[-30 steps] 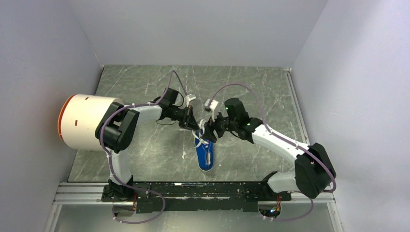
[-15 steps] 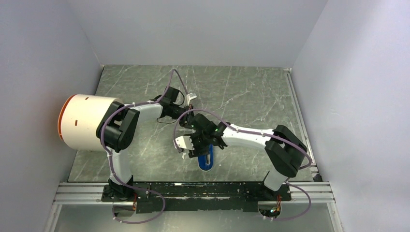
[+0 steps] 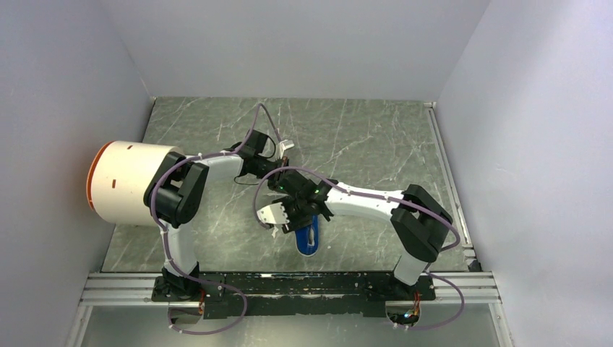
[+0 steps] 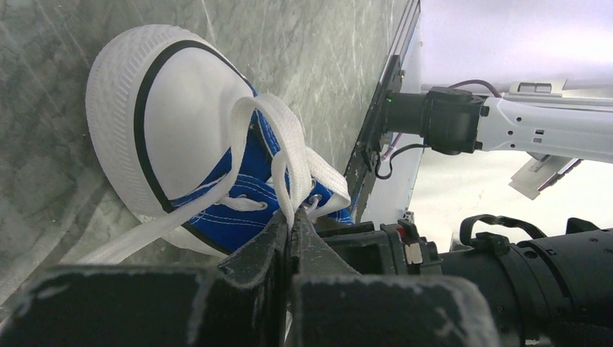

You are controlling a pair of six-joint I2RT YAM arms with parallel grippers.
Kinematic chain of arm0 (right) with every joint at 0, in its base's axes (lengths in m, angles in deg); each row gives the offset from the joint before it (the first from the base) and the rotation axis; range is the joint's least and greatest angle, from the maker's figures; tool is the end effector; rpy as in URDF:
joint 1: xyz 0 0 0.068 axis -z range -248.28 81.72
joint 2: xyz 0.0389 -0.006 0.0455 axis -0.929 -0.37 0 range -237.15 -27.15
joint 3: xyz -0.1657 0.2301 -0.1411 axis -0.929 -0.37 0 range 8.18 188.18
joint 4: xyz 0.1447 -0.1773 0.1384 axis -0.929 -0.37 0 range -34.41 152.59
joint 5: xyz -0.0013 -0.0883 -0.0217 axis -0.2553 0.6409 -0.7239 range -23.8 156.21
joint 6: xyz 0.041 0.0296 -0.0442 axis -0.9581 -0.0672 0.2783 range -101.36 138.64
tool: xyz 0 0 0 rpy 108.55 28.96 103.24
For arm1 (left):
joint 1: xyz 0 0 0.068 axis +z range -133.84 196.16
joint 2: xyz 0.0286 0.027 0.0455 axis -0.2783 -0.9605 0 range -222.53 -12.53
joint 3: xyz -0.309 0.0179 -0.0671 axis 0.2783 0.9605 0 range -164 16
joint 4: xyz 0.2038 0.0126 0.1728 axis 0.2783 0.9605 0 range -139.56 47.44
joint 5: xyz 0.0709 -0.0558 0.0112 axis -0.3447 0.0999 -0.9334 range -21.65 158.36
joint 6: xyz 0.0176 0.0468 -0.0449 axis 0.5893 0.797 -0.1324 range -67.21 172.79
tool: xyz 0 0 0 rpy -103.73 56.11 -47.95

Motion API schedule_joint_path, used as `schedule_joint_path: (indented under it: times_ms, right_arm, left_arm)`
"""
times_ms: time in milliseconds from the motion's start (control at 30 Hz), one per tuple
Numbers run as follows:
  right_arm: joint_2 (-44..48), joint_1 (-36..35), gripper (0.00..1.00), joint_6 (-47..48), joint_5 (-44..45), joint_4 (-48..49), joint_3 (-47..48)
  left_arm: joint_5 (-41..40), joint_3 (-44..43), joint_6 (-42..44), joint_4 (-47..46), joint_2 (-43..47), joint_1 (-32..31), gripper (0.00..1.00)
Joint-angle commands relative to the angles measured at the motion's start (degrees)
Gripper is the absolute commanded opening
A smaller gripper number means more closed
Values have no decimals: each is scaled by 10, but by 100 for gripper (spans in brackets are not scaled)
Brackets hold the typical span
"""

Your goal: Tie the shoes

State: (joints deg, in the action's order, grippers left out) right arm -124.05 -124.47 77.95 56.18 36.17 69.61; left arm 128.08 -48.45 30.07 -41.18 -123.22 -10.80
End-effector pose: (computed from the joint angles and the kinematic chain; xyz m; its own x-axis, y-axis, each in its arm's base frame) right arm 0.1905 0.3013 0.2116 0.4923 -0.7867 -0.3725 -0.8630 -0.3853 -0.3269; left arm 0.3399 -0.2248 0.1802 -0.9308 0.2550 -0.2620 0.3412 0.3482 -0.8731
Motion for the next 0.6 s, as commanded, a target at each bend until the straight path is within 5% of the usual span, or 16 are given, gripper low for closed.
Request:
schedule_joint_path:
  times_ms: [0, 167, 367, 567]
  right_arm:
    - [-21, -1, 55, 20, 13, -30, 12]
    - [-44, -3, 46, 22, 7, -25, 25]
    - [-16, -4, 0, -10, -31, -33, 25]
    - [89, -2, 0, -145, -97, 45, -54]
  left_arm:
    - [9, -15, 12, 9, -7, 1, 5]
    - [9, -14, 14, 10, -6, 2, 5]
    - [11, -15, 31, 24, -4, 3, 6]
    - [10, -5, 48, 26, 14, 12, 31]
